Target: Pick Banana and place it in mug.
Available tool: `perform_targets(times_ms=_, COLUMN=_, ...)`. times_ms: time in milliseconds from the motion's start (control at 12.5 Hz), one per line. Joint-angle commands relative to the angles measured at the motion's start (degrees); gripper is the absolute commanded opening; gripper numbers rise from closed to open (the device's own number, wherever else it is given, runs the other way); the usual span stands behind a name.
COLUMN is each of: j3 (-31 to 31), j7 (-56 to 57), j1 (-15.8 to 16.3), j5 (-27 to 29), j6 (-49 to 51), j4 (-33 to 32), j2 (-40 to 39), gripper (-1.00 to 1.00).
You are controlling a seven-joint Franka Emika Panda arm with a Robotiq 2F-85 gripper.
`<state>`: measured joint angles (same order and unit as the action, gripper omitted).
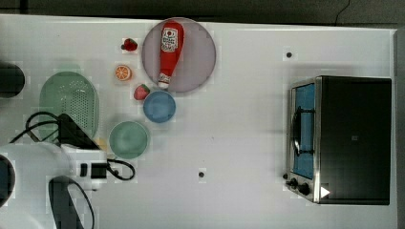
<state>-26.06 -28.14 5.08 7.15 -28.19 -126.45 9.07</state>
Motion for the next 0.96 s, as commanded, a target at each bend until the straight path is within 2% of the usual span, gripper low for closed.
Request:
perform_targets(times_ms=80, j3=-0.5, j7=-9.3, j1=-2.0, j5=0.3, j6=-8.8, j4=-5.5, j2=-5.1, gripper=-0.32)
perform_targets(times_ms=320, j3=-0.2, j7=-9.5, j1=-2.0, j5=-0.2, j6=-16.5, j4=-7.3, j2=-11.5, gripper=-0.32)
perform_targets(times_ms=480, j3=0.3, j7=-9.6, j1=-2.0, j5=-2.4, j6=-20.5, j4=-7.4, j2=-15.6, gripper=-0.32)
perform_targets(times_ms=560, j3=0.6, j7=-9.7, j1=-2.0, j5=-3.6, j6=-22.6, j4=-7.4, j2=-17.4, gripper=-0.24)
perform_targets(times_ms=720, j3=0.9, j7=-10.0, j1=-2.0, j5=-5.2, j6=-25.7, j4=-7.5, j2=-19.9, gripper=0.18)
perform_targets(times_ms=960, j3=1.4, j7=-10.1, j1=-2.1, j5=-5.2, j6=-25.6, j4=-7.5, j2=-19.2, gripper=0.84)
